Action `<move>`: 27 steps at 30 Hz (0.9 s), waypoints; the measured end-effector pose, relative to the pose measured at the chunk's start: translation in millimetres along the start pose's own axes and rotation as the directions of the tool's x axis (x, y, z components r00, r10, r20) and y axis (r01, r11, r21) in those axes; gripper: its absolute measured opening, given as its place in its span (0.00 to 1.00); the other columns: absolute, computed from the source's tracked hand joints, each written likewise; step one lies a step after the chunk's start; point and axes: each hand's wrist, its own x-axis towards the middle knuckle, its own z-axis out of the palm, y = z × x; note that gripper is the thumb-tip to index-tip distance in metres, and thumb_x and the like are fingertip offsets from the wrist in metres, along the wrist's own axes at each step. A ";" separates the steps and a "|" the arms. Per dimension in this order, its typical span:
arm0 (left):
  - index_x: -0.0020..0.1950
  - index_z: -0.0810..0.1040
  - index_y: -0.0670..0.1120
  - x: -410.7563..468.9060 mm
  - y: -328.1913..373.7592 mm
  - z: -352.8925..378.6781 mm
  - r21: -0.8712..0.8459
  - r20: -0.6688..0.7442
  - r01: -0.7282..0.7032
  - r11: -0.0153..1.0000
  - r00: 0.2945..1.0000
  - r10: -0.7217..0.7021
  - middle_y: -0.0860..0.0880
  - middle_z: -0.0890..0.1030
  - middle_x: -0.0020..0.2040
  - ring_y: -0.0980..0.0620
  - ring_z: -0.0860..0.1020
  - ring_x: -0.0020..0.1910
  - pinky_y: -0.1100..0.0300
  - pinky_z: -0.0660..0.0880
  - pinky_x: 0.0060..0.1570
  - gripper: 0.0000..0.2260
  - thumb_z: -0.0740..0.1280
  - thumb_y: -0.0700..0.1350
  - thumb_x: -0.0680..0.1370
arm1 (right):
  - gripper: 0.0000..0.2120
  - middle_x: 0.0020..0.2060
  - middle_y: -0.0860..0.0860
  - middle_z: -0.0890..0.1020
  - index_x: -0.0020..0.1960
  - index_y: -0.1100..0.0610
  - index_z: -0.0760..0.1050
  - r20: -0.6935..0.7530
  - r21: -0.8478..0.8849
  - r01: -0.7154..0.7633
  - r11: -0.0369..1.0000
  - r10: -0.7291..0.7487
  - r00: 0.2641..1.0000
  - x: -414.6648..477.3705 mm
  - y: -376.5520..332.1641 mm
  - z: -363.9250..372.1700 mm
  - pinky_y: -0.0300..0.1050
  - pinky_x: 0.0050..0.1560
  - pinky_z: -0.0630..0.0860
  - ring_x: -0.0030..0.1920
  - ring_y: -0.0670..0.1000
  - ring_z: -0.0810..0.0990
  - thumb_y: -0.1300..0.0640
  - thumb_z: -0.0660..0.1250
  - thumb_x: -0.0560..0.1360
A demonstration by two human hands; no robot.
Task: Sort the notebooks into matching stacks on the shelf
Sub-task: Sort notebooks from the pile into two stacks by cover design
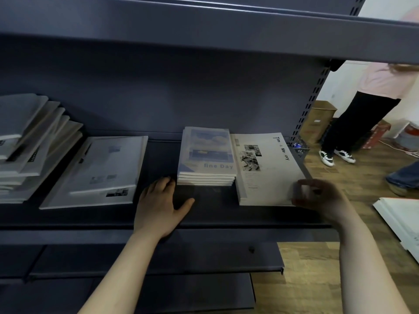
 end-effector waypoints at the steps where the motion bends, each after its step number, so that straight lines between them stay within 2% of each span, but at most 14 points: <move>1: 0.75 0.62 0.49 -0.2 0.3 -0.2 0.000 0.002 0.000 1.000 1.000 0.000 0.51 0.61 0.75 0.49 0.60 0.73 0.53 0.57 0.72 0.35 0.51 0.69 0.75 | 0.25 0.57 0.53 0.76 0.53 0.38 0.75 -0.005 -0.008 0.003 1.000 -0.003 1.000 -0.9 0.8 0.0 0.57 0.56 0.76 0.55 0.56 0.77 0.55 0.81 0.62; 5: 0.75 0.62 0.50 0.1 1.1 -1.4 -0.006 0.009 0.004 1.000 1.000 -0.004 0.51 0.61 0.75 0.49 0.60 0.73 0.53 0.57 0.72 0.34 0.51 0.68 0.75 | 0.27 0.58 0.53 0.76 0.52 0.39 0.76 -0.073 0.001 0.016 1.000 -0.016 0.997 -3.7 1.2 2.2 0.57 0.57 0.75 0.55 0.55 0.76 0.61 0.81 0.61; 12: 0.75 0.62 0.48 -0.9 2.9 -3.1 -0.028 0.006 0.003 1.000 1.000 -0.003 0.50 0.62 0.75 0.48 0.60 0.73 0.52 0.56 0.72 0.34 0.51 0.68 0.75 | 0.27 0.58 0.56 0.76 0.57 0.47 0.80 -0.085 -0.072 -0.016 0.997 0.010 0.996 -6.9 -10.1 0.9 0.57 0.56 0.76 0.55 0.58 0.77 0.62 0.81 0.61; 15: 0.76 0.59 0.48 -1.9 2.0 -3.8 -0.049 0.030 -0.004 0.999 1.000 0.005 0.50 0.59 0.76 0.48 0.57 0.74 0.53 0.53 0.73 0.33 0.51 0.66 0.77 | 0.27 0.60 0.58 0.74 0.62 0.49 0.78 -0.109 -0.218 -0.035 0.975 0.012 0.994 -11.1 -20.7 4.3 0.53 0.58 0.70 0.59 0.61 0.73 0.63 0.77 0.65; 17: 0.76 0.58 0.47 -3.0 0.4 -6.3 -0.088 0.052 -0.026 0.996 0.998 0.031 0.50 0.58 0.77 0.48 0.56 0.75 0.54 0.52 0.73 0.32 0.52 0.64 0.78 | 0.25 0.59 0.56 0.74 0.62 0.49 0.78 -0.149 -0.269 0.008 0.963 -0.050 0.988 -16.1 -32.7 10.1 0.53 0.60 0.66 0.61 0.62 0.69 0.65 0.72 0.68; 19: 0.76 0.61 0.47 -6.8 -2.6 -10.9 -0.156 0.060 -0.056 0.986 0.996 0.066 0.50 0.59 0.76 0.49 0.58 0.74 0.57 0.55 0.72 0.29 0.54 0.61 0.79 | 0.21 0.52 0.54 0.75 0.58 0.51 0.79 -0.184 -0.190 0.113 0.975 -0.148 0.972 -19.2 -45.4 18.4 0.53 0.58 0.69 0.56 0.60 0.74 0.68 0.68 0.68; 21: 0.74 0.66 0.48 -13.7 -8.3 -16.9 -0.225 0.038 -0.080 0.971 0.995 0.090 0.52 0.63 0.75 0.51 0.61 0.72 0.60 0.59 0.69 0.25 0.55 0.59 0.80 | 0.19 0.47 0.52 0.78 0.54 0.50 0.80 -0.181 -0.055 0.165 0.985 -0.172 0.968 -21.5 -59.8 28.4 0.50 0.47 0.75 0.45 0.57 0.78 0.68 0.64 0.70; 24: 0.68 0.74 0.48 -21.2 -24.5 -28.1 -0.258 -0.086 -0.106 0.960 0.993 0.086 0.51 0.72 0.69 0.51 0.70 0.66 0.59 0.67 0.62 0.19 0.59 0.54 0.80 | 0.16 0.39 0.48 0.82 0.47 0.46 0.79 -0.129 0.045 0.232 0.972 -0.224 0.966 -26.8 -83.6 50.4 0.40 0.34 0.74 0.35 0.50 0.80 0.66 0.63 0.74; 25: 0.65 0.76 0.47 -21.9 -31.8 -32.0 -0.251 -0.136 -0.112 0.962 0.987 0.079 0.50 0.75 0.66 0.50 0.73 0.63 0.58 0.69 0.60 0.17 0.61 0.52 0.80 | 0.16 0.38 0.48 0.82 0.46 0.45 0.78 -0.090 0.074 0.252 0.965 -0.245 0.965 -29.5 -92.4 60.4 0.39 0.34 0.73 0.35 0.49 0.81 0.66 0.63 0.74; 27: 0.61 0.79 0.45 -19.8 -49.7 -38.4 -0.211 -0.209 -0.103 0.972 0.976 0.058 0.48 0.78 0.61 0.47 0.76 0.59 0.55 0.73 0.57 0.14 0.64 0.48 0.78 | 0.16 0.38 0.49 0.82 0.44 0.44 0.77 0.015 0.117 0.265 0.957 -0.268 0.963 -37.5 -110.5 82.4 0.42 0.39 0.75 0.37 0.50 0.81 0.66 0.64 0.74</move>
